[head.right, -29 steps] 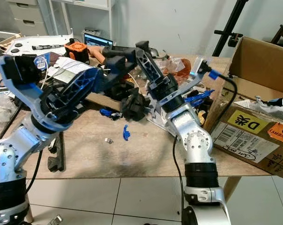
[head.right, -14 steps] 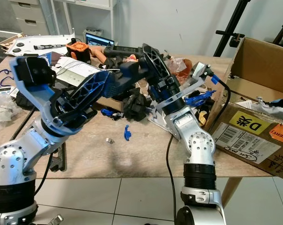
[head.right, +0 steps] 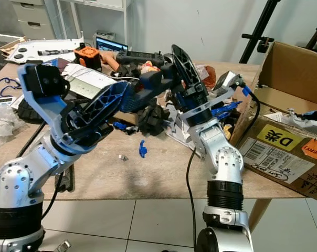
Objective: Picking trash to rubbish bin
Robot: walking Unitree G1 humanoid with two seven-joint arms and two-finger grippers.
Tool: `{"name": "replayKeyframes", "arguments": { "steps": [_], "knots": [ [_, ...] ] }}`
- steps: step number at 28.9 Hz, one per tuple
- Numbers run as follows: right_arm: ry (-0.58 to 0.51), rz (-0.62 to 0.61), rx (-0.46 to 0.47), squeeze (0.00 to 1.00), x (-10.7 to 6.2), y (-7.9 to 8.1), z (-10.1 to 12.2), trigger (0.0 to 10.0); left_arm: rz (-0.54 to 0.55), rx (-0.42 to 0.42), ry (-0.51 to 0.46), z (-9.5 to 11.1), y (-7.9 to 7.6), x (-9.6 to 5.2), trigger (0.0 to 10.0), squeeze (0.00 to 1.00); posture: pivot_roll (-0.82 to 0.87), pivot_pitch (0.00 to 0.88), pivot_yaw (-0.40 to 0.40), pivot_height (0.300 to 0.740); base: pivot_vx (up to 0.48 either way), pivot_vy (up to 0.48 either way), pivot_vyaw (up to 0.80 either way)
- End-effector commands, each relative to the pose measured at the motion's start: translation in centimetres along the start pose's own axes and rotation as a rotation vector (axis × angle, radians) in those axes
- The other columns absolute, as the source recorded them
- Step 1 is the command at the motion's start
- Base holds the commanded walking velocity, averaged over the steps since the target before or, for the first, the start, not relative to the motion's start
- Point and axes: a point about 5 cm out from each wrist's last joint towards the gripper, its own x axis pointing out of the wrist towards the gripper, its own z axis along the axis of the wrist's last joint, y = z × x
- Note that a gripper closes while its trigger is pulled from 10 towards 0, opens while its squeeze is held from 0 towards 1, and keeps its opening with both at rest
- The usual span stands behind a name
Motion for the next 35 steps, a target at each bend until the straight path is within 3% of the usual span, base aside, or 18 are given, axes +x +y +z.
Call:
{"name": "replayKeyframes", "arguments": {
  "steps": [1,10,13,15,16,18,19,22,33,34,35],
  "knots": [
    [-0.002,0.052,0.003,0.00,0.1,0.9,0.2,0.0,-0.004,0.004,0.015,-0.4,-0.2,0.2,0.0,0.00,0.02,0.129,-0.090,0.740,0.000,0.000,0.00],
    [-0.021,0.065,0.024,0.00,0.1,1.0,0.5,0.0,0.023,0.019,0.016,-0.4,0.1,0.1,0.0,0.00,0.02,0.132,-0.090,0.740,0.000,0.000,0.00],
    [-0.023,0.066,0.027,0.00,0.0,1.0,0.6,0.0,0.060,0.053,0.010,-0.3,0.4,0.0,0.0,0.00,0.02,0.132,-0.090,0.740,0.000,0.000,0.00],
    [-0.031,0.066,0.030,0.00,0.0,1.0,0.8,0.0,0.163,0.130,-0.017,0.0,1.6,0.0,0.0,0.00,0.02,0.132,-0.090,0.740,0.000,0.000,0.00],
    [-0.039,0.068,0.033,0.00,0.0,1.1,0.9,0.0,0.244,0.183,-0.033,0.2,2.5,-0.1,2.5,0.17,0.02,0.132,-0.090,0.740,0.000,0.000,0.00],
    [-0.041,0.069,0.034,0.00,0.0,1.1,0.9,0.0,0.264,0.193,-0.034,0.3,2.7,-0.1,2.5,0.17,0.02,0.133,-0.092,0.740,0.000,0.000,0.00],
    [-0.045,0.068,0.031,0.00,0.0,1.1,1.0,0.0,0.338,0.242,-0.029,0.4,3.5,-0.1,10.0,1.00,0.02,0.133,-0.092,0.740,0.000,0.000,0.00],
    [-0.070,0.060,0.017,0.00,0.1,1.1,1.3,0.0,0.518,0.350,-0.063,1.2,5.4,-0.5,10.0,1.00,0.01,0.133,-0.093,0.740,0.000,0.000,0.00],
    [-0.124,0.066,-0.062,0.00,0.3,1.9,3.5,0.0,0.600,0.380,-0.147,2.1,5.8,-1.6,10.0,1.00,-0.01,0.128,-0.090,0.740,0.000,0.000,0.00],
    [-0.128,0.066,-0.080,0.00,0.3,2.1,4.0,0.0,0.600,0.366,-0.186,2.3,5.8,-1.8,10.0,0.85,-0.01,0.128,-0.090,0.740,0.000,0.000,0.00],
    [-0.135,0.059,-0.103,0.00,0.2,2.2,4.6,0.0,0.596,0.354,-0.219,2.4,5.7,-1.9,10.0,0.00,-0.01,0.126,-0.091,0.740,0.000,0.000,0.00]
  ]
}}
